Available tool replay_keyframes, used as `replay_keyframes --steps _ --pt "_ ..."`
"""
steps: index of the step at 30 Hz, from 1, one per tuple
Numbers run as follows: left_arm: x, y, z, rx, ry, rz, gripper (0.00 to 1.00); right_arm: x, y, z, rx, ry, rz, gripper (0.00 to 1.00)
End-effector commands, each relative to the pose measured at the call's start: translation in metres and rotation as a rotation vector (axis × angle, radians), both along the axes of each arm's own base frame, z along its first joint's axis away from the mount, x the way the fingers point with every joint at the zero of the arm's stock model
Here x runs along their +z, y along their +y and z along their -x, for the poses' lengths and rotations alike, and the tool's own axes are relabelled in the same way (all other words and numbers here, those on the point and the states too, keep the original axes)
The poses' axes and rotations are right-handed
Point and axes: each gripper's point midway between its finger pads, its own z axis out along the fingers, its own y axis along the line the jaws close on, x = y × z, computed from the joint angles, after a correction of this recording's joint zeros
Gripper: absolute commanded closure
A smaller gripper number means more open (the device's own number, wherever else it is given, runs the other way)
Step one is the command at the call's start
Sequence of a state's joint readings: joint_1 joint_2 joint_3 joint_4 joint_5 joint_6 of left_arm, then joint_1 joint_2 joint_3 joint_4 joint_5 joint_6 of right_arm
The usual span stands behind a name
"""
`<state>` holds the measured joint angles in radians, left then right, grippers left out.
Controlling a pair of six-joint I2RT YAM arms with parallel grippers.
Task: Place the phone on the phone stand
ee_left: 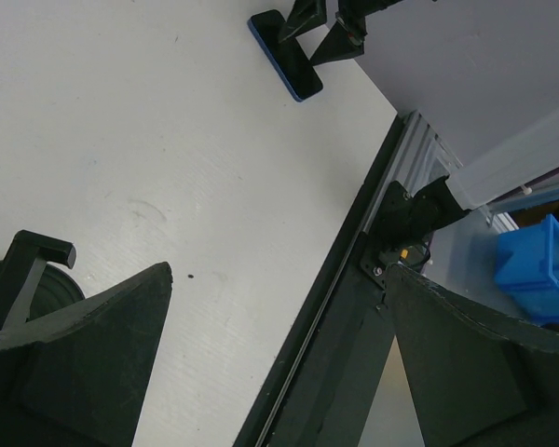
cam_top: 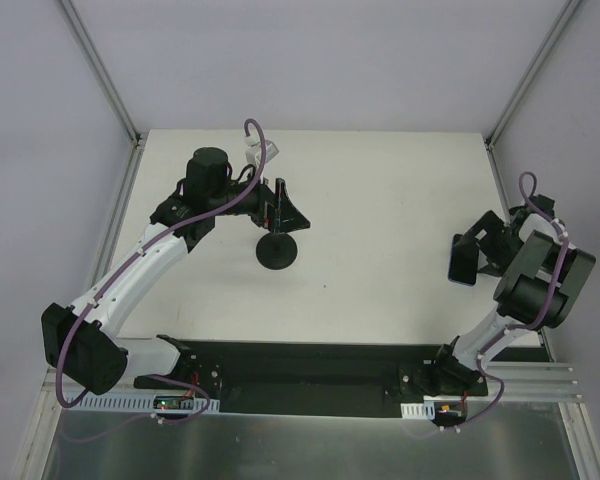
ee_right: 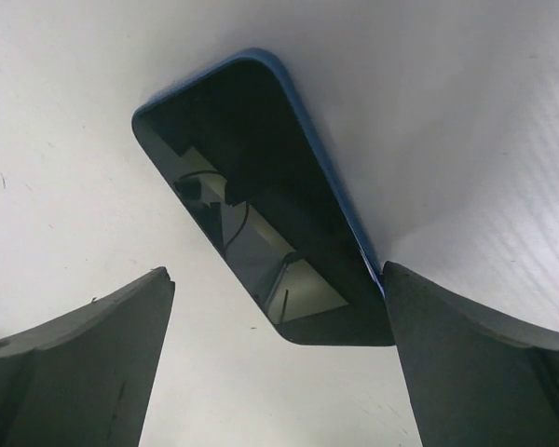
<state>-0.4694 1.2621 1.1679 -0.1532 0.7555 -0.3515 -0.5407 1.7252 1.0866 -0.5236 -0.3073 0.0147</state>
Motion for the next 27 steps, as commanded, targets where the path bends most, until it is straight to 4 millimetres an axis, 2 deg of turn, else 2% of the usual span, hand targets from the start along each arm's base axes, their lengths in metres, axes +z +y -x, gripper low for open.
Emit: replay_keyframes --steps 1,2,4,9,15,16,21,27 --pt "0.023 0.003 0.0 -0.01 -0.091 0.039 0.05 0.004 0.015 0.0 0.076 0.111 0.045 0.04" --pt "0.023 0.004 -0.001 -0.007 -0.092 0.039 0.05 0.008 0.016 -0.004 0.092 0.124 0.07 0.04" --pt "0.021 0.003 -0.002 -0.005 -0.091 0.034 0.05 0.005 0.016 0.006 0.133 0.196 0.096 0.04" --pt "0.019 0.004 -0.005 0.007 -0.091 0.028 0.05 0.006 0.018 0.009 0.167 0.276 0.162 0.04" --pt "0.017 0.005 -0.005 0.011 -0.091 0.023 0.05 -0.007 0.018 0.011 0.197 0.437 0.191 0.04" --pt "0.018 0.006 -0.006 0.013 -0.096 0.024 0.05 -0.007 0.014 0.011 0.197 0.447 0.22 0.04" --pt "0.018 0.006 -0.006 0.014 -0.098 0.023 0.05 -0.007 0.021 0.007 0.223 0.441 0.204 0.02" --pt "0.017 0.006 -0.006 0.015 -0.098 0.021 0.05 -0.004 0.019 0.002 0.262 0.473 0.253 0.01"
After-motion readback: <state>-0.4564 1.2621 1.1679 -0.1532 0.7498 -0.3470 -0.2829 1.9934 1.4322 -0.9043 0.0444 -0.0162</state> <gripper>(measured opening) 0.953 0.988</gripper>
